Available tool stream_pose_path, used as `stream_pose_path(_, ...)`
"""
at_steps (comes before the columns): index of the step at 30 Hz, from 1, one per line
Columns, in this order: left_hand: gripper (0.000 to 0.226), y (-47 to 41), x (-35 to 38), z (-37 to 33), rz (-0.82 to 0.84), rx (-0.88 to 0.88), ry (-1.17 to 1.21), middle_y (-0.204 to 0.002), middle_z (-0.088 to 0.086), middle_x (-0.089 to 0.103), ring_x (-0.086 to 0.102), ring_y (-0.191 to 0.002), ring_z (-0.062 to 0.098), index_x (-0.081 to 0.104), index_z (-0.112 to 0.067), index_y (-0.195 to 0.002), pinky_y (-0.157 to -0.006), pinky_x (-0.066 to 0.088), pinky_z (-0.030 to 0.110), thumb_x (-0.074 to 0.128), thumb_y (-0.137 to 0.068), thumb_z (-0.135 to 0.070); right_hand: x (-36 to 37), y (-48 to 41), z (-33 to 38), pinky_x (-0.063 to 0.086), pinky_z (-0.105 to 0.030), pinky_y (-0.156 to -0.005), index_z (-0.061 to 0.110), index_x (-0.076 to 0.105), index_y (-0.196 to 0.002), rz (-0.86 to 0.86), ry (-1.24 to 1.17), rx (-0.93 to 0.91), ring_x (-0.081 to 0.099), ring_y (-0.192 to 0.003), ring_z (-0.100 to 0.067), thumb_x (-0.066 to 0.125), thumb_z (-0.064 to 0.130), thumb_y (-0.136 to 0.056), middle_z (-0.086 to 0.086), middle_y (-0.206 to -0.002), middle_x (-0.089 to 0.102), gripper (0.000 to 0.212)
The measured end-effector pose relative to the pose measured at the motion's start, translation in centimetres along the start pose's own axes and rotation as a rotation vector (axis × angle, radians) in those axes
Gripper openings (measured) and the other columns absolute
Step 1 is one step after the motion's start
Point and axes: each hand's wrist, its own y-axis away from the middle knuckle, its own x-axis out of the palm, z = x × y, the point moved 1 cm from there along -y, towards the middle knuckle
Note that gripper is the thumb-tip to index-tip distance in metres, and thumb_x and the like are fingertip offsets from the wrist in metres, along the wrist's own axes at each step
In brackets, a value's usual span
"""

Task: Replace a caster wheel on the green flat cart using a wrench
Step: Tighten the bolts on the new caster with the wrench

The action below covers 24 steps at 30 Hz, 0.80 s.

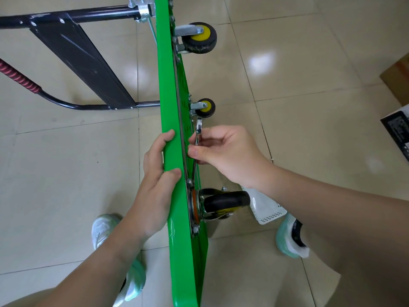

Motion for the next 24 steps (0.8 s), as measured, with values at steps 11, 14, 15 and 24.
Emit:
stream_pose_path(11,0.071,0.2,-0.1,0.0,0.023,0.008,0.008,-0.159,-0.002,0.036,0.039,-0.147,0.032,0.034,-0.06,-0.147,-0.119,0.032,0.063,0.055,-0.082,-0.041,0.8,-1.7,-1.6,0.061,-0.046,-0.086,0.022,0.077,-0.092,-0.045,0.113,0.044,0.076,-0.084,-0.022,0.079,0.005,-0.082,-0.006,-0.084,0.078,0.02)
stream_pose_path(14,0.071,0.2,-0.1,-0.2,0.026,0.018,-0.015,-0.156,0.005,0.04,0.043,-0.142,0.036,0.034,-0.061,-0.146,-0.116,0.037,0.064,0.062,-0.083,-0.045,0.8,-2.4,-1.9,0.061,-0.05,-0.083,0.021,0.077,-0.093,-0.053,0.167,0.066,0.076,-0.084,-0.026,0.08,0.01,-0.082,-0.007,-0.084,0.078,0.016)
stream_pose_path(15,0.071,0.3,-0.1,-0.2,0.031,0.017,-0.026,-0.153,0.008,0.042,0.046,-0.139,0.038,0.033,-0.061,-0.146,-0.113,0.039,0.065,0.064,-0.084,-0.046,0.7,-2.7,-2.1,0.062,-0.05,-0.082,0.02,0.076,-0.092,-0.063,0.168,0.082,0.076,-0.084,-0.026,0.08,0.011,-0.083,-0.007,-0.084,0.078,0.014)
stream_pose_path(24,0.069,0.3,-0.1,-0.9,0.032,0.072,-0.137,-0.148,0.004,0.043,0.051,-0.132,0.03,0.031,-0.067,-0.139,-0.107,0.05,0.057,0.064,-0.08,-0.048,0.3,-4.8,-3.1,0.062,-0.051,-0.078,0.018,0.074,-0.082,-0.106,0.151,0.184,0.075,-0.083,-0.034,0.082,0.014,-0.081,-0.01,-0.082,0.077,0.009)
